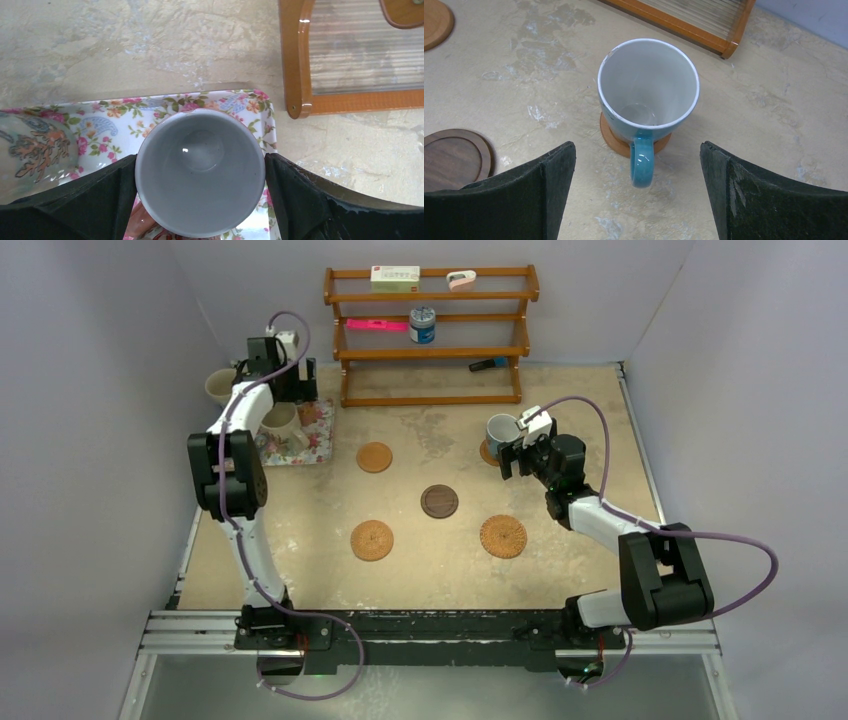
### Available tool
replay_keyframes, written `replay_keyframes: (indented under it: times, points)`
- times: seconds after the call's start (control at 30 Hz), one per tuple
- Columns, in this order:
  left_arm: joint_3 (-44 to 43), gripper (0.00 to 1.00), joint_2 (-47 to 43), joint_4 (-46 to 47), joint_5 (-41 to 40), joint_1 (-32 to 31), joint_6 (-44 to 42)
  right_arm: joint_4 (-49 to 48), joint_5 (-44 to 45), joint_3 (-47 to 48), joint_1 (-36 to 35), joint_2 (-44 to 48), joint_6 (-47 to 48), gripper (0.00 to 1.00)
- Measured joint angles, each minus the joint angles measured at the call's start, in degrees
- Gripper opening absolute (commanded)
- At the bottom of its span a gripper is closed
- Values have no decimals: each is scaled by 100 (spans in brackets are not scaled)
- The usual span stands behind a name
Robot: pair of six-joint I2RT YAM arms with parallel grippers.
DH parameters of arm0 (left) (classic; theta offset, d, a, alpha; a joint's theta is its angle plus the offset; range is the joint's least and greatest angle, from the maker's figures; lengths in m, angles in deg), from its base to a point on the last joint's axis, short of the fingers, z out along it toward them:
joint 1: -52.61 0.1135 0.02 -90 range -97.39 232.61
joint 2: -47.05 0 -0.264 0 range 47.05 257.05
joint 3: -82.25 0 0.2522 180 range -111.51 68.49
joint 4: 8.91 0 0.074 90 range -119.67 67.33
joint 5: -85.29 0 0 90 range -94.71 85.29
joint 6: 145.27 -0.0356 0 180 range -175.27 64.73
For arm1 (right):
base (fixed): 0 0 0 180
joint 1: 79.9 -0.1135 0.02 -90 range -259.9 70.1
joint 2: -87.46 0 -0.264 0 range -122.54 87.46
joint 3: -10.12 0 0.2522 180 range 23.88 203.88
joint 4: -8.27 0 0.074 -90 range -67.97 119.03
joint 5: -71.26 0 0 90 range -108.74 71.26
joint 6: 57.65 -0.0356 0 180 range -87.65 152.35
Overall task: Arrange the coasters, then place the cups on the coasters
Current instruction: Move the cup to the tray.
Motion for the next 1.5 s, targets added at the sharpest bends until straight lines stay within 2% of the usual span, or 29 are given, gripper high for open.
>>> replay_keyframes:
  times: [0.63,0.83,1.03,1.17,1.3,1.5]
  points:
    - [302,100,-243,17,-59,-461,-90,2,0,0,0,0,0,95]
    - [621,100,-815,120,-326,-466,-155,2,0,0,0,0,0,95]
    - [942,100,-1888,387,-514,-466,-387,4,0,0,0,0,2,95]
    - [1491,100,-2817,527,-555,-472,-586,4,-2,0,0,0,0,95]
    - [2507,100,-3703,662,-850,-614,-855,4,-4,0,0,0,0,95]
    - [3998,100,-4251,715,-1429,-1123,-1220,13,-7,2,0,-4,0,95]
